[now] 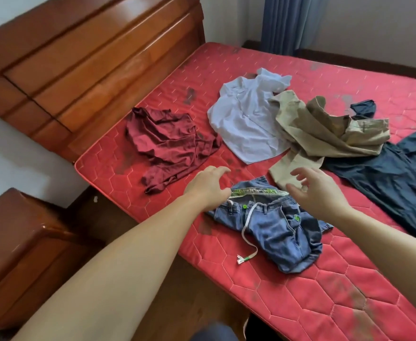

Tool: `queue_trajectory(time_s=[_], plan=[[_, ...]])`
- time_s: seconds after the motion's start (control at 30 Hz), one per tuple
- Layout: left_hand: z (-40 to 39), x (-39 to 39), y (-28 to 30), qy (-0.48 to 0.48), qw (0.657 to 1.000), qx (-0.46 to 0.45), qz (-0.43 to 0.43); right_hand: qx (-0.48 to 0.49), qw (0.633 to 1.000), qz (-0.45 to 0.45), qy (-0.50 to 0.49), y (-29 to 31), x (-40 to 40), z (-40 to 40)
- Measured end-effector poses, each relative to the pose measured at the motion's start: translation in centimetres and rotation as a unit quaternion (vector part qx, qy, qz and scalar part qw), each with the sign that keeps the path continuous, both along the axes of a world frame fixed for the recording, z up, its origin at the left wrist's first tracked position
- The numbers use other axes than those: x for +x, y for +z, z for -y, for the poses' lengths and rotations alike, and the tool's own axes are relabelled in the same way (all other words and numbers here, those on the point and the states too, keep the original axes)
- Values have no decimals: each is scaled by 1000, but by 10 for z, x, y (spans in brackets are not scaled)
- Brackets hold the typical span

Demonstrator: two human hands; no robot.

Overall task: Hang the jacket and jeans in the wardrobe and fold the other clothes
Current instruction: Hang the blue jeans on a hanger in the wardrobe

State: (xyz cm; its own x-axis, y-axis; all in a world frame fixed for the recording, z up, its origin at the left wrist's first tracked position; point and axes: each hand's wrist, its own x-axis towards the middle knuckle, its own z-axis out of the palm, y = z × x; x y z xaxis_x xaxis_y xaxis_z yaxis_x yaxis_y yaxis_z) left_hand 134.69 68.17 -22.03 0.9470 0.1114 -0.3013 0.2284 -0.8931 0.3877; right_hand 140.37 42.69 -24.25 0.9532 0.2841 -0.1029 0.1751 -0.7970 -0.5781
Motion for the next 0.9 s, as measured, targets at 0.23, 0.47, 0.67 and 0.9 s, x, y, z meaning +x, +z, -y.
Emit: queue_trajectory(time_s=[0.23,0.47,0.67,0.9], plan=[[-24,73,-78,11,998,-31,-52,-36,998,-49,-17,-65,73,-33],[-35,134,-209,-13,991,-29,-131,-151,978,-142,-9,-177,110,-48],[-55,163,-308,-86,962,80,-248,-287,941,-175,44,-272,119,-42],[-74,151,-365,-85,932,110,-335,-305,934,-183,-21,-326,114,-29]])
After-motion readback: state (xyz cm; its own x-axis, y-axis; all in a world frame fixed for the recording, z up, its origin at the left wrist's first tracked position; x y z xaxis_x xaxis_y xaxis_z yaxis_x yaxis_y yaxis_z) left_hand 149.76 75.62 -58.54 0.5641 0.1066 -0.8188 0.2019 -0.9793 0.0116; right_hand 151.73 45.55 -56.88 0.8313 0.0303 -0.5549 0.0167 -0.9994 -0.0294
